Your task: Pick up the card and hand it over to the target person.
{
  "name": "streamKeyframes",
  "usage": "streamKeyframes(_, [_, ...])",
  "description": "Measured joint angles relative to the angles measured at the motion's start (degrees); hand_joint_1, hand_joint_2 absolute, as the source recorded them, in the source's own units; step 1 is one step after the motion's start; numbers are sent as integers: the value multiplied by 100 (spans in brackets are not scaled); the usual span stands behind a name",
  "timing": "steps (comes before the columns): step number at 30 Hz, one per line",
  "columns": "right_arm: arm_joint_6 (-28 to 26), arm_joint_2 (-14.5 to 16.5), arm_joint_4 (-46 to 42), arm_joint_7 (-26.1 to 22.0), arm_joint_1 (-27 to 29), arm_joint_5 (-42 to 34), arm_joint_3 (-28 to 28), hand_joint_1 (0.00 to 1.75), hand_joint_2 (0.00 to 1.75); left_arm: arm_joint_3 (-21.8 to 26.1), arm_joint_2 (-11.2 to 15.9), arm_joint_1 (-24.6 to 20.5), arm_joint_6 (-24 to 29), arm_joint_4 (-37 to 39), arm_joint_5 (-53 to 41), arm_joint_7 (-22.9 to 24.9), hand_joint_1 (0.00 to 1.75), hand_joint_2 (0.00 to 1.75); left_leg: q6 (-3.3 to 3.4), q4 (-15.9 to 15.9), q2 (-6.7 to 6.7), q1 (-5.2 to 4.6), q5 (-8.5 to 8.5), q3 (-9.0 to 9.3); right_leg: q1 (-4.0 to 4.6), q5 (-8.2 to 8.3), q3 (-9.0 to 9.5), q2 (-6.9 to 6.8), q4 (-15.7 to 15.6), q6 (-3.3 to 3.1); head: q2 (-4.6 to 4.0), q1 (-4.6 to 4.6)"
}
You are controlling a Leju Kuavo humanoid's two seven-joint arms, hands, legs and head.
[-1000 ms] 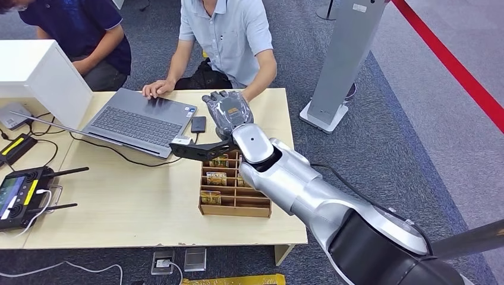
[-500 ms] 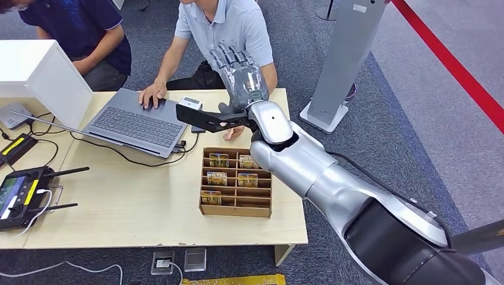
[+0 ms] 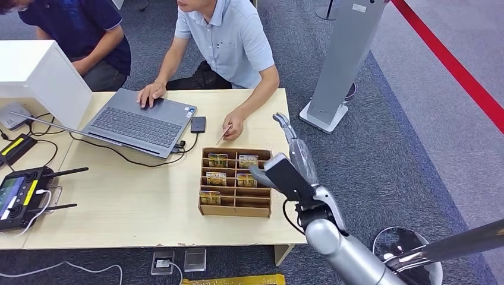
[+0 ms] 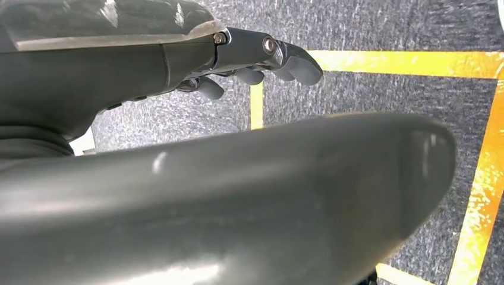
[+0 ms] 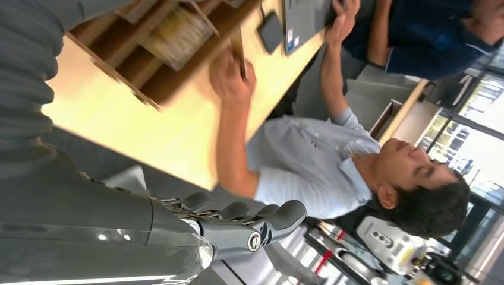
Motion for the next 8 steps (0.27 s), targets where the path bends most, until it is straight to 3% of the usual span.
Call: streamKeyframes(8, [180,223,744,-143,177,-167,320,0,175,-12,-22,-3,39,0,-43,8,0,0,-1,-1,34,-2,-1,0,-2,8,-12,33,5,-1,0,0])
